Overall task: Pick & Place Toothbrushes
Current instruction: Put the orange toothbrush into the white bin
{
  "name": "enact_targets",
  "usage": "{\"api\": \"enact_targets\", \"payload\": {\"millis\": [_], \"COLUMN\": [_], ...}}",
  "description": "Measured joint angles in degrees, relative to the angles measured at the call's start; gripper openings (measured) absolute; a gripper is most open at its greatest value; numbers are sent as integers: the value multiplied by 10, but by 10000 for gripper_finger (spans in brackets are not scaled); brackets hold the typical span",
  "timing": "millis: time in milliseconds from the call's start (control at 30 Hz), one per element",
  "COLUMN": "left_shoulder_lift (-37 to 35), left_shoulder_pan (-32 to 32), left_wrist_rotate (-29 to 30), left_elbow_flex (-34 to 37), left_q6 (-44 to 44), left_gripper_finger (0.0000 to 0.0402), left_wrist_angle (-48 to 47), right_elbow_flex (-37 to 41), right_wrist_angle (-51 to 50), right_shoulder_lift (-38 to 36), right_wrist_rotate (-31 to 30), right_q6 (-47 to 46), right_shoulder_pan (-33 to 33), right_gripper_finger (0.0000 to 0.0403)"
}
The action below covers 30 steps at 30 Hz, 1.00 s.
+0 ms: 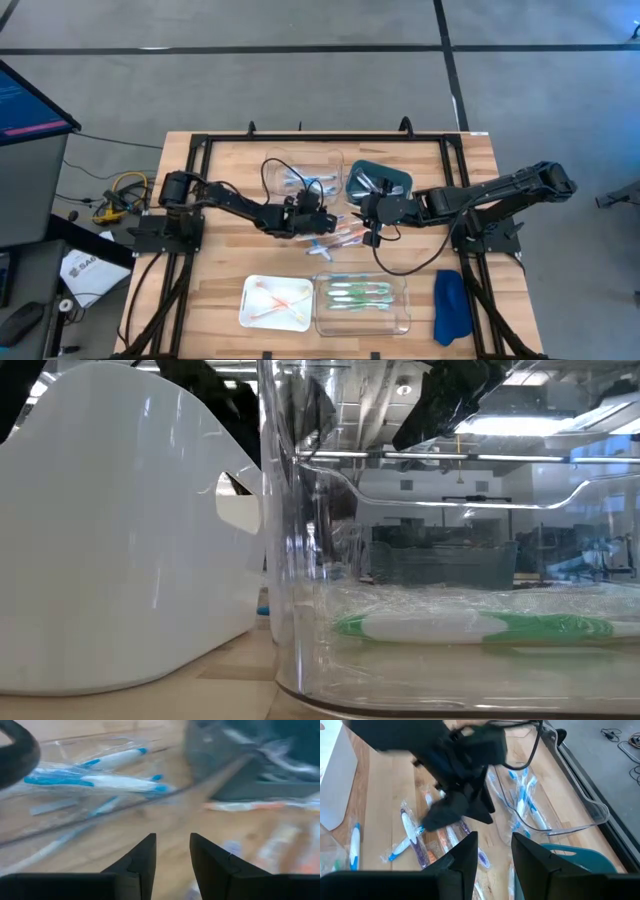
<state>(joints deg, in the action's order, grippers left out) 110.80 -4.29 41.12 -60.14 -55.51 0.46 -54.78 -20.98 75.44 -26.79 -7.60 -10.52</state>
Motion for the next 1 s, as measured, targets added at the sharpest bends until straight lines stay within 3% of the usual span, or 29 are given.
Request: {"api": "enact_targets", "payload": {"millis": [267, 500, 633, 733, 1000], "left_shoulder_lift": [-83, -147, -152, -145, -132], "left_shoulder_pan": [-50, -109, -117, -119, -93], "left_wrist_rotate": [33, 9, -52, -109, -119], "left_elbow_flex": [0, 0, 0, 9, 90], "left_q6": [71, 335, 300, 328, 387], "left_gripper_finger": [113, 113, 113, 113, 113], "left_wrist_angle": [6, 12, 12, 15, 9], "right_elbow_flex": [0, 0, 0, 0, 0], "right_wrist_angle": [0, 0, 0, 0, 13], "right_shoulder_lift": [0, 0, 0, 0, 0], "right_wrist_rotate": [0, 0, 0, 0, 0], "right_q6": [0, 0, 0, 0, 53], "right_shoulder_pan": [0, 0, 0, 0, 8], "right_gripper_finger": [113, 113, 113, 113, 113]}}
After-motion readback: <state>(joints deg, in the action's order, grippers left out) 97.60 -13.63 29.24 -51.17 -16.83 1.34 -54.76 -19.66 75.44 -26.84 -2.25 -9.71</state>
